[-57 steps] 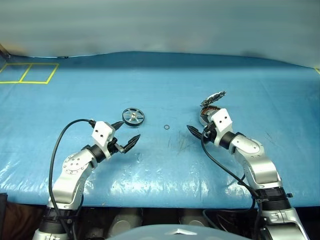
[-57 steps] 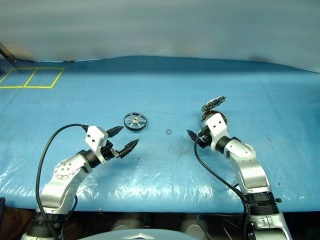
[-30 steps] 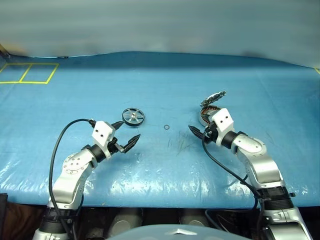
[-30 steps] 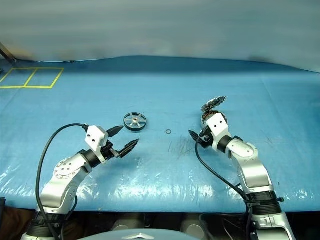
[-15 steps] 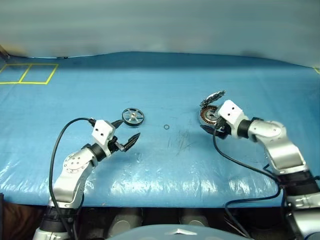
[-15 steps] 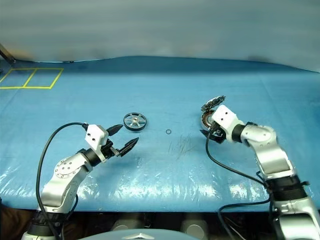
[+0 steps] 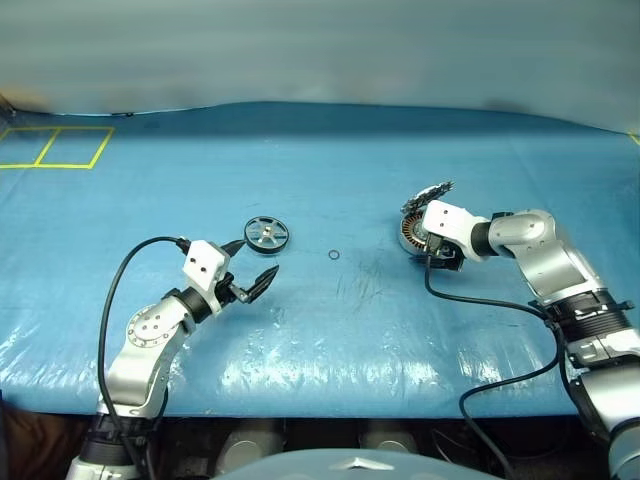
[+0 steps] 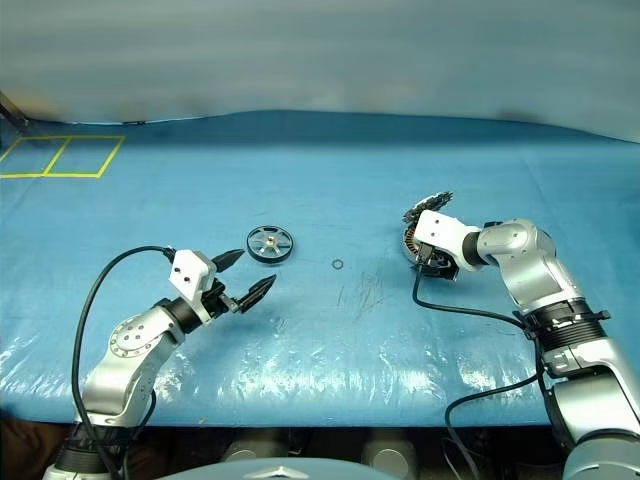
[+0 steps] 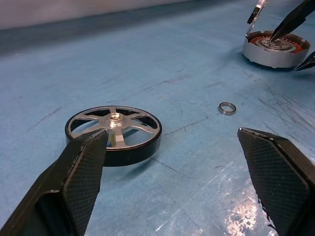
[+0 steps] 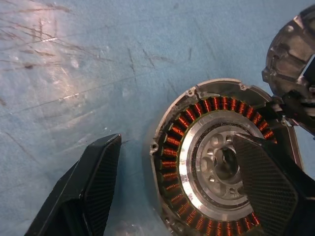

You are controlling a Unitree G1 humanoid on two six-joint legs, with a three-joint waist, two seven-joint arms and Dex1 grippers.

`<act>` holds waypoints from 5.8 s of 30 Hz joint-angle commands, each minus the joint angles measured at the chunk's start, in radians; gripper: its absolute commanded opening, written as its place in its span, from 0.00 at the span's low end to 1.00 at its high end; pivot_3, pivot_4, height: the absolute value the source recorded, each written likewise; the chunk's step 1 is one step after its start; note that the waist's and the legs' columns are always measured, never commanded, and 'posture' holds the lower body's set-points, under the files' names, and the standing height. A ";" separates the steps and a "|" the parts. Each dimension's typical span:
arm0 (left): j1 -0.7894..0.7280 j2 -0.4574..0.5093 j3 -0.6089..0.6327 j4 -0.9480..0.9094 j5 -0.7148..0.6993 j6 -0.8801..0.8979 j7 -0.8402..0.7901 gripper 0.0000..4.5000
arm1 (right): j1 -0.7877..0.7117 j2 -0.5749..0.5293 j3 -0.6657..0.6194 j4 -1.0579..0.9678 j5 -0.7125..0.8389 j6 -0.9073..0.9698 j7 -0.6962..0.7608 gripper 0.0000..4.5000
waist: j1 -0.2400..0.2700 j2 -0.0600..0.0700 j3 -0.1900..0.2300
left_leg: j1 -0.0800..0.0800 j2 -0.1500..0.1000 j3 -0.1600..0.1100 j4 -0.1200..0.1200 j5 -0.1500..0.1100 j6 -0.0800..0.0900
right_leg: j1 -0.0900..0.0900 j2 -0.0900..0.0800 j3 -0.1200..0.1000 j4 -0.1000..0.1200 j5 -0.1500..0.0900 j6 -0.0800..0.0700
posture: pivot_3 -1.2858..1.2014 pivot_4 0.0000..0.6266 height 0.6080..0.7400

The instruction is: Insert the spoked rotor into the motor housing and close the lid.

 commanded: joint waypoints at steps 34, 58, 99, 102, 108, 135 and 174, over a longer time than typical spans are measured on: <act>0.007 -0.001 -0.016 -0.015 0.016 -0.005 -0.019 1.00 | 0.118 0.082 -0.069 -0.111 -0.011 0.083 0.032 0.42 | -0.001 -0.013 -0.009 | 0.003 0.002 0.001 0.003 -0.002 0.003 | 0.002 0.003 0.002 0.001 0.002 0.000 | 0.52 0.24 1.00; 0.026 0.009 -0.031 -0.034 0.015 0.027 -0.021 1.00 | 0.411 0.258 -0.021 -0.891 0.288 0.732 -0.132 0.42 | 0.004 -0.013 -0.009 | 0.002 0.003 0.001 0.002 -0.003 0.003 | 0.000 0.004 0.003 0.000 0.002 0.000 | 0.52 0.24 1.00; 0.046 0.028 -0.019 -0.016 0.010 0.019 -0.046 1.00 | 0.363 0.417 -0.319 -0.859 0.637 0.844 -0.345 0.97 | 0.003 -0.012 -0.008 | 0.000 0.006 0.002 -0.001 -0.001 0.001 | -0.010 0.009 0.007 0.000 0.005 -0.004 | 0.52 0.24 1.00; 0.059 0.042 -0.011 -0.016 0.005 0.018 -0.059 1.00 | 0.432 0.324 -0.294 -0.839 0.574 0.679 -0.304 0.97 | 0.000 -0.012 -0.008 | -0.001 0.007 0.005 -0.001 -0.001 0.001 | -0.010 0.009 0.008 0.001 0.005 -0.004 | 0.52 0.24 1.00; 0.061 0.047 -0.008 -0.015 0.005 0.017 -0.070 1.00 | 0.458 0.303 -0.269 -0.648 0.441 0.343 -0.298 0.97 | 0.000 -0.012 -0.008 | 0.000 0.010 0.009 0.000 -0.001 0.001 | -0.009 0.010 0.008 0.001 0.007 -0.003 | 0.52 0.24 1.00; 0.049 0.038 -0.014 -0.012 0.014 0.022 -0.059 1.00 | 0.398 0.398 -0.247 -0.405 0.399 0.184 -0.319 0.97 | 0.000 -0.012 -0.008 | 0.000 0.016 0.011 0.000 0.000 -0.001 | -0.010 0.017 0.012 0.000 0.010 -0.008 | 0.52 0.24 1.00; 0.047 0.030 -0.021 -0.002 0.019 0.013 -0.047 1.00 | 0.357 0.119 -0.224 -0.542 0.207 0.186 -0.284 0.97 | 0.002 -0.012 -0.008 | -0.001 0.016 0.013 0.000 0.000 -0.002 | -0.010 0.017 0.012 0.000 0.011 -0.008 | 0.52 0.24 1.00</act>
